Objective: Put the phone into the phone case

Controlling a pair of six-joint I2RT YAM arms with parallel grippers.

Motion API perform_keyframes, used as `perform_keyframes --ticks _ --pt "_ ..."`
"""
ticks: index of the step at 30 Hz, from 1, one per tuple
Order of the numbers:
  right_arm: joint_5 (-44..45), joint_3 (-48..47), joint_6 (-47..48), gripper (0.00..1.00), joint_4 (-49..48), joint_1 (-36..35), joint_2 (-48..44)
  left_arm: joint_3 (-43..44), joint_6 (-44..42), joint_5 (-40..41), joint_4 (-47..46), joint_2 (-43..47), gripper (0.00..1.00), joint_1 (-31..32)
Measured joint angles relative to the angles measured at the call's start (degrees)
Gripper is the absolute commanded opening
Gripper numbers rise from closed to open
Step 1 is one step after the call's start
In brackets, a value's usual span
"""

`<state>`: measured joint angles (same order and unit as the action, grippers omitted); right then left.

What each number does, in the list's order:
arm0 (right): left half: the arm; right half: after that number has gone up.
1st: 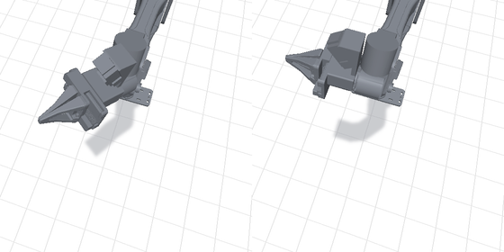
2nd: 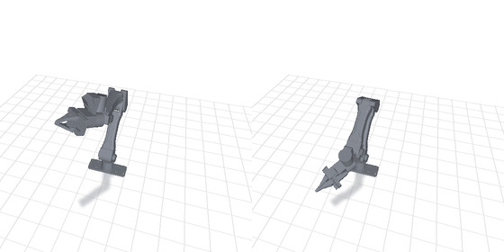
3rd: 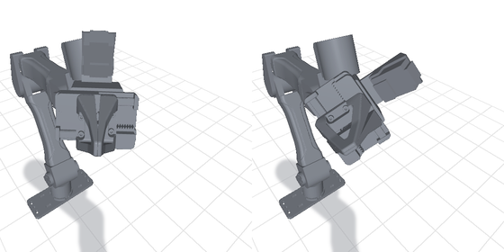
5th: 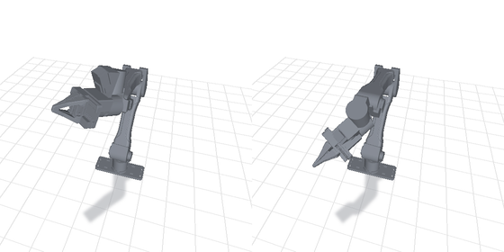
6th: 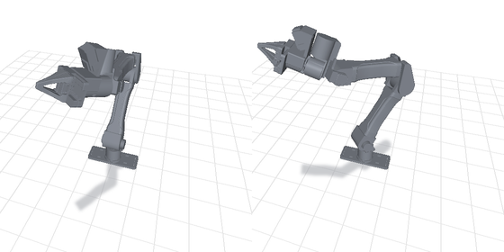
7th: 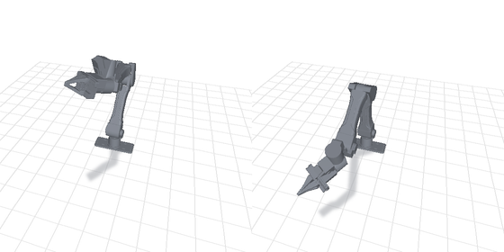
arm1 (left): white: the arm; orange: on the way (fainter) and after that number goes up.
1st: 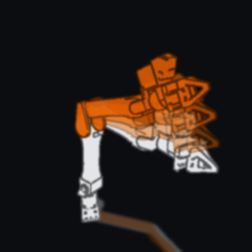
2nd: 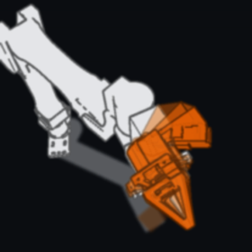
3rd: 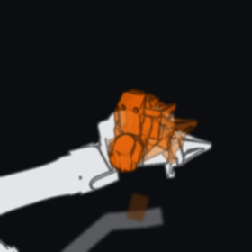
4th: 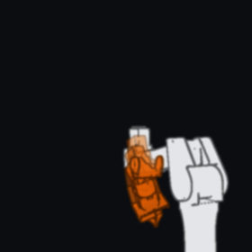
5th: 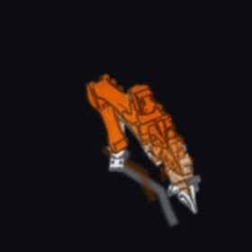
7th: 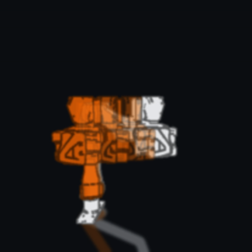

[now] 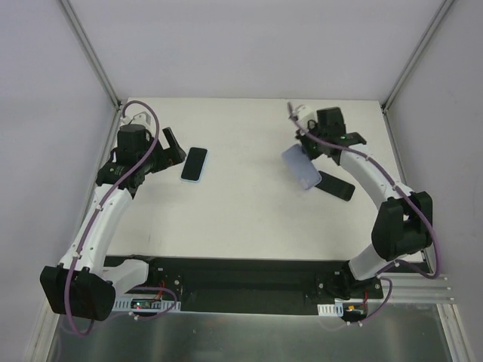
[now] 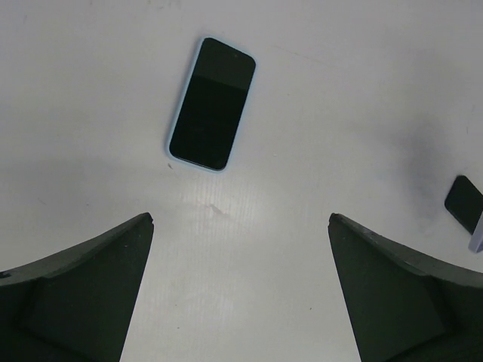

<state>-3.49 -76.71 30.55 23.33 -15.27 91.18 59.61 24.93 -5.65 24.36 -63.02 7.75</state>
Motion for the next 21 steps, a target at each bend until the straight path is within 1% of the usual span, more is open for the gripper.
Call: perform_keyframes --ticks 3,6,10,12,15,17,18,19,20,21 --pt "-10.64 4.98 17.20 0.01 -0.85 -6.40 -0.57 0.00 0.52 2.97 0.52 0.85 0.99 -0.44" --pt "-18.12 4.52 32.11 0.01 2.27 -11.87 0.44 0.00 1.44 3.23 1.05 0.07 0.99 -1.40" --pt "-19.65 -1.53 47.06 0.01 7.61 -18.03 4.61 0.00 2.62 2.05 1.64 -1.92 0.99 -3.76" --pt "-19.47 -2.05 52.76 0.01 8.24 -21.18 6.08 0.00 3.13 0.98 1.64 -3.30 0.99 -4.92" --pt "-19.23 -1.14 58.07 0.01 8.81 -24.59 7.41 0.00 3.45 -0.72 1.68 -4.94 0.99 -5.35" --pt "-18.78 -0.55 60.61 0.04 9.07 -27.34 8.20 0.00 3.48 -1.97 1.68 -5.40 0.99 -5.33" --pt "-18.47 -0.31 61.55 0.07 9.18 -28.24 8.61 0.00 3.45 -2.47 1.64 -5.40 0.99 -5.33" --pt "-18.16 -0.28 62.20 0.18 9.42 -28.89 8.94 0.00 3.45 -2.95 1.57 -5.40 0.99 -5.35" --pt "-17.88 -0.28 62.79 0.23 9.57 -29.42 9.29 0.00 3.41 -3.48 1.49 -5.38 0.99 -5.35" --pt "-17.62 -0.28 63.28 0.33 9.64 -29.79 9.51 0.00 3.34 -3.98 1.46 -5.40 0.99 -5.33"
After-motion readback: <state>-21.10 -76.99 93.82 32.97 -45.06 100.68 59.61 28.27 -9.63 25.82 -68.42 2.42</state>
